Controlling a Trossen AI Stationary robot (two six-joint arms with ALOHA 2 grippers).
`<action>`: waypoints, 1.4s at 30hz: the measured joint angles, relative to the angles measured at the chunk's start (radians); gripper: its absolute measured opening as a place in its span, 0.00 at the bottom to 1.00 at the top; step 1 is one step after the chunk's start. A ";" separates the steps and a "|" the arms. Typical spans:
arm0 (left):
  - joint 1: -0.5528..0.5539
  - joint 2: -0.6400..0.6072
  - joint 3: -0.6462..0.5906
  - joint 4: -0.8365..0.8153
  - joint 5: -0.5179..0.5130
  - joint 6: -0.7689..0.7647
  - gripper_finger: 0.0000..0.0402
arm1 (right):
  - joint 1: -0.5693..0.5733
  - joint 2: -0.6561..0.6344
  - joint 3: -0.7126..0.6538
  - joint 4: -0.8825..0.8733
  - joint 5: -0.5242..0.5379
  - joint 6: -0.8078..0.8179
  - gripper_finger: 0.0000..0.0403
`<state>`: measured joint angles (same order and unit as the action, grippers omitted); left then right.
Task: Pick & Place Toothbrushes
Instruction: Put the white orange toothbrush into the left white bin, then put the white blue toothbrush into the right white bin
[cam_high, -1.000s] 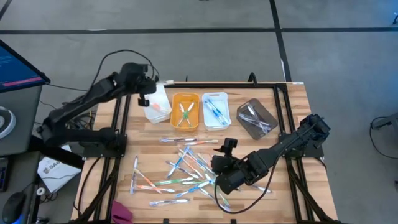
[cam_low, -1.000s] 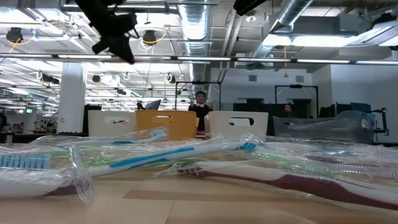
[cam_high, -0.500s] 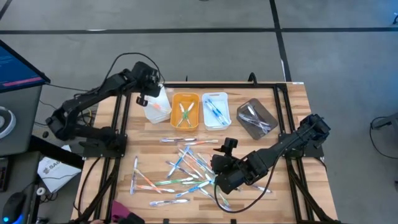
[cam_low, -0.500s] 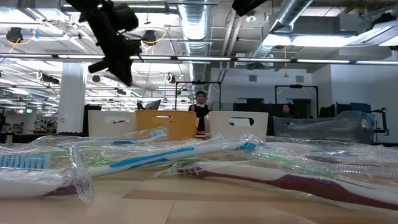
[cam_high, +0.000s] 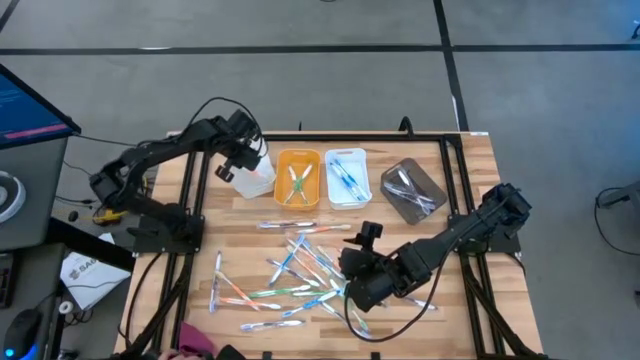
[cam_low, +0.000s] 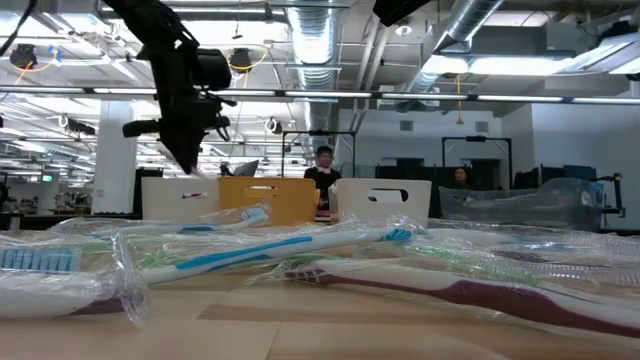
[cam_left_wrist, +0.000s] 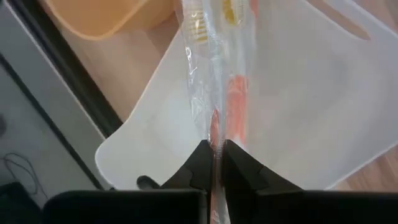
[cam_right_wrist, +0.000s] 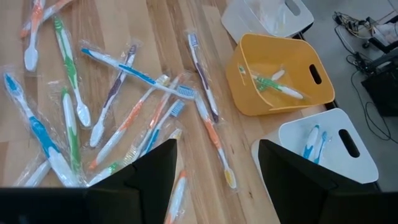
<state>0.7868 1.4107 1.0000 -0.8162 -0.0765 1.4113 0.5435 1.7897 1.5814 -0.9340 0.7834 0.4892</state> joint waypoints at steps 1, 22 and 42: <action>0.000 0.009 0.000 0.001 0.000 0.000 0.03 | -0.003 0.000 0.000 0.000 0.000 -0.001 0.55; -0.001 0.068 0.000 0.011 0.004 -0.140 0.14 | -0.004 0.000 0.000 0.000 0.000 -0.002 0.55; -0.047 -0.026 0.000 0.021 -0.012 -0.154 0.34 | -0.003 0.000 0.000 -0.011 0.000 -0.026 0.55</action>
<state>0.7397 1.3850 1.0004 -0.7957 -0.0887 1.2576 0.5404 1.7897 1.5814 -0.9447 0.7834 0.4633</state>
